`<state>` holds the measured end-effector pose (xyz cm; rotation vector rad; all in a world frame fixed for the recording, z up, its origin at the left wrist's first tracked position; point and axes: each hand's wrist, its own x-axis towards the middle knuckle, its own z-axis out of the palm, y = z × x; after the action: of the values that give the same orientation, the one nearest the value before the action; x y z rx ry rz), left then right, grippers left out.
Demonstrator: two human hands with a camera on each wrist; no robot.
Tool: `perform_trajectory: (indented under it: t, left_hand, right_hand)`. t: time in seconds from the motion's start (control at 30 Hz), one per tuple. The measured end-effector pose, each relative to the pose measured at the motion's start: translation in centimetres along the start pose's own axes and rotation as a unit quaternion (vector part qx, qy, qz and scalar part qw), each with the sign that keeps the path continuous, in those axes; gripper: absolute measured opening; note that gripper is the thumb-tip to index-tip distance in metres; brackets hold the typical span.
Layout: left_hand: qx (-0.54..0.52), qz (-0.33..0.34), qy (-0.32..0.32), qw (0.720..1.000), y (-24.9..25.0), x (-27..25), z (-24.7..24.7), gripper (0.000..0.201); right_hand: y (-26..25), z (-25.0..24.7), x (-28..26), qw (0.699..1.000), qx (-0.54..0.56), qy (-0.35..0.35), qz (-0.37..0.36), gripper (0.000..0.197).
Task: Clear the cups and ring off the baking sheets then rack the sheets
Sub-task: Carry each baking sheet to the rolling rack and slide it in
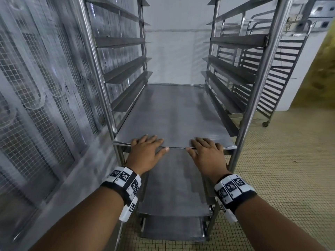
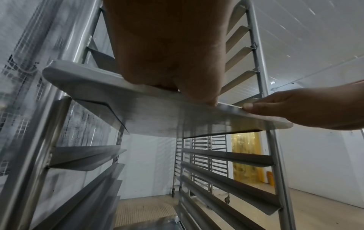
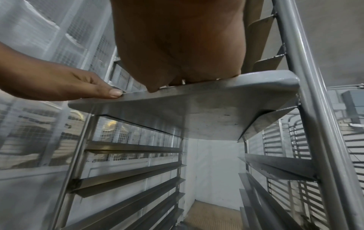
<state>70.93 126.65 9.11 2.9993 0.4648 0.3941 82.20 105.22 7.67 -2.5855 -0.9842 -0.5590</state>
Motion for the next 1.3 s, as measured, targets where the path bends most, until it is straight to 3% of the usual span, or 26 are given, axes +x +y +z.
perform_trajectory:
  t: [0.2, 0.37, 0.67, 0.77, 0.83, 0.9, 1.0, 1.07, 1.2, 1.3]
  left_hand:
    - [0.004, 0.002, -0.010, 1.000, -0.8, 4.1, 0.8, 0.064]
    - [-0.006, 0.009, -0.020, 1.000, -1.3, 7.1, 1.1, 0.063]
    - [-0.006, 0.026, 0.005, 1.000, -2.6, 10.6, 2.3, 0.061]
    - [-0.006, 0.029, 0.021, 0.999, -2.7, 10.8, 2.8, 0.069]
    - [-0.007, 0.035, 0.046, 0.998, -2.3, 10.4, 3.5, 0.072]
    - [-0.018, 0.059, 0.096, 0.993, -1.5, 9.3, 5.1, 0.062]
    - [-0.069, 0.095, 0.158, 0.980, 1.1, 7.0, 8.0, 0.060]
    - [-0.110, 0.123, 0.165, 0.972, 3.7, 5.8, 9.6, 0.061]
    - [-0.187, 0.197, 0.117, 0.955, 10.5, 4.0, 11.8, 0.046]
    - [-0.299, 0.221, -0.025, 0.928, 18.6, 1.8, 11.7, 0.032]
  right_hand:
    - [1.3, 2.3, 3.9, 0.999, -0.004, -0.037, 0.036, 0.058]
    - [1.9, 2.9, 6.9, 0.997, 0.002, -0.061, 0.054, 0.081]
    - [2.4, 3.8, 10.2, 0.992, 0.007, -0.100, 0.070, 0.073]
    - [1.9, 4.1, 10.0, 0.993, 0.017, -0.075, 0.085, 0.071]
    - [1.2, 4.4, 8.8, 0.994, 0.029, -0.040, 0.097, 0.065]
    - [0.7, 4.9, 6.5, 0.992, 0.054, -0.022, 0.108, 0.057]
    - [1.4, 5.2, 1.7, 0.989, 0.083, -0.013, 0.124, 0.052]
    - [3.1, 4.9, -1.9, 0.985, 0.065, -0.024, 0.161, 0.050]
    - [8.3, 2.3, -9.9, 0.951, 0.056, -0.051, 0.299, 0.045]
    - [13.2, -1.2, -17.8, 0.907, 0.028, -0.055, 0.416, 0.048]
